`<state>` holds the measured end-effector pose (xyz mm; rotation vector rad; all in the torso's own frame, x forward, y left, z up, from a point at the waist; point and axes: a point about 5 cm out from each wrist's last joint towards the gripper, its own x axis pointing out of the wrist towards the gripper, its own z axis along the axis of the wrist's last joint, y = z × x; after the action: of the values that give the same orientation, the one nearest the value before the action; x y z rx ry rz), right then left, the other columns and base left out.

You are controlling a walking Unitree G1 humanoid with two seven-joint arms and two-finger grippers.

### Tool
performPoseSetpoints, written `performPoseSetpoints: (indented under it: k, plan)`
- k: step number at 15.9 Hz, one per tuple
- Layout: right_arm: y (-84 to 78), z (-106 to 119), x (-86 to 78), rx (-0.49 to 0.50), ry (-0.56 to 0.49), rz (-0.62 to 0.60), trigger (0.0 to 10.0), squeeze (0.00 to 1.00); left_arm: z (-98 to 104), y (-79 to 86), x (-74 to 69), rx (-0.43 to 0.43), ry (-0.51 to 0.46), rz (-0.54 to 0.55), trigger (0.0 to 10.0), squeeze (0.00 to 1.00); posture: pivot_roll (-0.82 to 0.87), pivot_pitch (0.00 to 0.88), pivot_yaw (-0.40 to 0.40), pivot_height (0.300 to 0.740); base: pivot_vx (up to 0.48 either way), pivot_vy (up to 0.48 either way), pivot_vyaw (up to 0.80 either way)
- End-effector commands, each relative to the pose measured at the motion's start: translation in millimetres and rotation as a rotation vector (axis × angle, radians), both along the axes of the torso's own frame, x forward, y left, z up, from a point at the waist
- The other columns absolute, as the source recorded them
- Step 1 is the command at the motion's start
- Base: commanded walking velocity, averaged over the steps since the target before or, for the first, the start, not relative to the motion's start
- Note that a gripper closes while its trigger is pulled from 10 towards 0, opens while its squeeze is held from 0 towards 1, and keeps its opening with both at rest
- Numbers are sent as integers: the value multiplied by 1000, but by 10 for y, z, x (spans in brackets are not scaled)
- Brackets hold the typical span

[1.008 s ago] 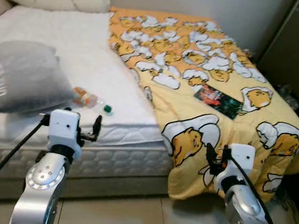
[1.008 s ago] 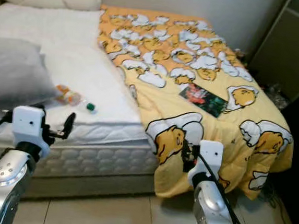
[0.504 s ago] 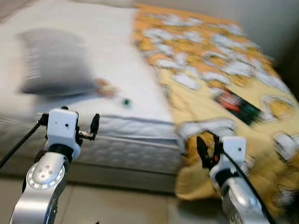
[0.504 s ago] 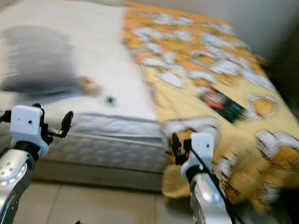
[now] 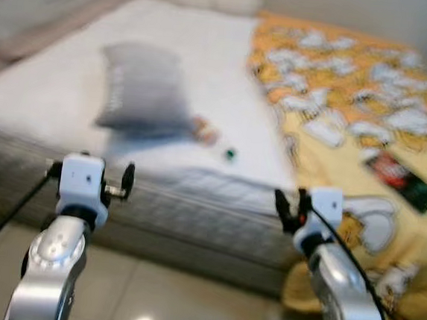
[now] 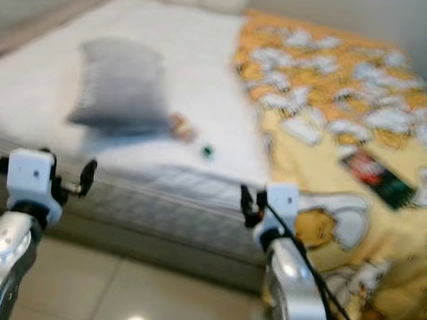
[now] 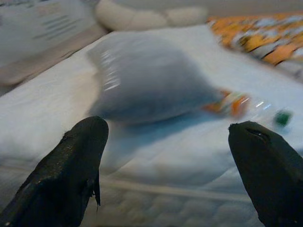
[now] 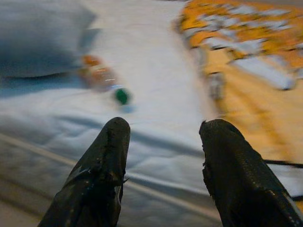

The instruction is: Clean up the room

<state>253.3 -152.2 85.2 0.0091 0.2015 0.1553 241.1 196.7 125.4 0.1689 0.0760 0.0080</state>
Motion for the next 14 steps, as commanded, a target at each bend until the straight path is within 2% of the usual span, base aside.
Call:
performPoseSetpoints:
  k: [1,6,8,11,14]
  plan:
    - [-69,-14,-22,-12,4,-22,10000,0,4,-76,5,-7,-3,-27,10000,0,-106,0,-62,740,289,0,0]
    - [-63,-19,-17,-14,1,-28,10000,0,29,-79,20,0,-7,-40,10000,0,-106,0,-50,740,288,0,0]
    - [-71,-5,-11,-69,-9,3,10000,0,41,-95,34,-5,-13,-42,10000,0,-110,0,-49,740,287,0,0]
    - [-47,12,13,-75,-18,13,10000,0,45,-96,41,-3,-9,-57,10000,0,-110,0,-37,740,289,0,0]
    - [-27,10,28,-84,-20,26,10000,0,66,-73,45,2,-13,-61,10000,0,-101,0,-40,740,293,0,688]
